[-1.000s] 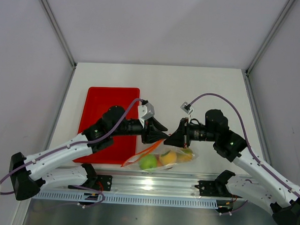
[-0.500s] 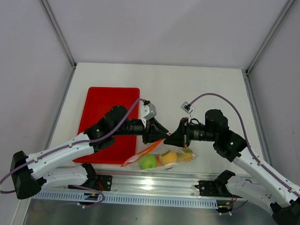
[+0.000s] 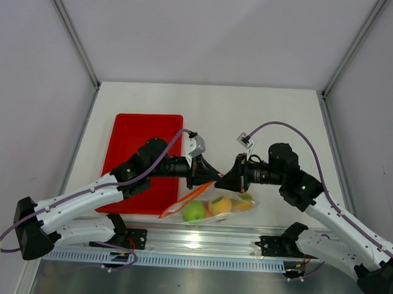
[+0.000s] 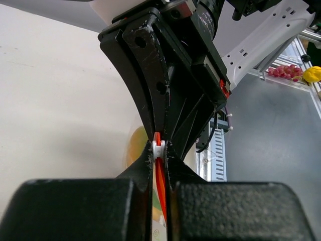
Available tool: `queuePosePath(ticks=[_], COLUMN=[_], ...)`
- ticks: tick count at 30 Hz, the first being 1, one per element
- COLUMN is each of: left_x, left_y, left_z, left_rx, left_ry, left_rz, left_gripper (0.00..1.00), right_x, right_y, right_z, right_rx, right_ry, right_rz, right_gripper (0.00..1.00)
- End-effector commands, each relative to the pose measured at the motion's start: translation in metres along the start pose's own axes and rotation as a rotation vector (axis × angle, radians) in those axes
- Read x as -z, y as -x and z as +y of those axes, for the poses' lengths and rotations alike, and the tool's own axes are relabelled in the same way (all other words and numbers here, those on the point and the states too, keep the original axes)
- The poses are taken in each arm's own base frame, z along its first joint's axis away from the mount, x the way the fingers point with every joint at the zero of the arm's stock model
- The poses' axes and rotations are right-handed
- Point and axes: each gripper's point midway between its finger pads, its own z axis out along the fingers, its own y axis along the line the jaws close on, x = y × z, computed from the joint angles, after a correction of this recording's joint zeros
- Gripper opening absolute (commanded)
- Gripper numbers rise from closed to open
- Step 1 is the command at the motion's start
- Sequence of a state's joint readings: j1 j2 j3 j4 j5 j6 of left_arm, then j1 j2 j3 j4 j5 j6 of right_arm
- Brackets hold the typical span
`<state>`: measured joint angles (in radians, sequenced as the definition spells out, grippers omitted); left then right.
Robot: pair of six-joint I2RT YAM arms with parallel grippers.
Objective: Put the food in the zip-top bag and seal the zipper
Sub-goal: Zip the zipper food storage bag at the center of the board.
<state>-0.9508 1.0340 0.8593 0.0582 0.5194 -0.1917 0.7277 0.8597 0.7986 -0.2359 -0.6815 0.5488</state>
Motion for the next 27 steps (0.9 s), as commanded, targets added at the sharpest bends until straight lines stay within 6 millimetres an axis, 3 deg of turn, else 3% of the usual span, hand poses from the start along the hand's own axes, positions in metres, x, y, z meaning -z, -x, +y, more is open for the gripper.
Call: queuePosePath(ticks=[1,9,12,17,27], left_x=[0.001,-0.003,-0.001,0.005,0.007], left_y=[0.016,0.007,-0.006,-0.008,-0.019], left_z=[-0.011,-0.013,-0.01,-0.003,-0.008], left_rx=[-0.011,0.034,0.071,0.117,0.157], left_ry=[-0.042,-0.065,-0.057,-0.052,-0.086], left_rz=[-0.034,0.029,0.069,0.068,0.131], left_gripper=[0.01,0.0,0.01,0.0,0.01], right_x=[0.0,0.004,0.009,0.018,0.023], right_y=[0.005,0.009,0.011,0.018,0.026], right_z=[0.005,0.01,0.015,0.021,0.029], right_rx=[0.042,0.105,0.132,0.174,0.172], right_ry=[0.015,0.016,0.018,0.025,0.043], right_rz=[-0.027,-0.084,-0.1,-0.164,-0.228], right_gripper=[0.0,0.0,0.0,0.0,0.0])
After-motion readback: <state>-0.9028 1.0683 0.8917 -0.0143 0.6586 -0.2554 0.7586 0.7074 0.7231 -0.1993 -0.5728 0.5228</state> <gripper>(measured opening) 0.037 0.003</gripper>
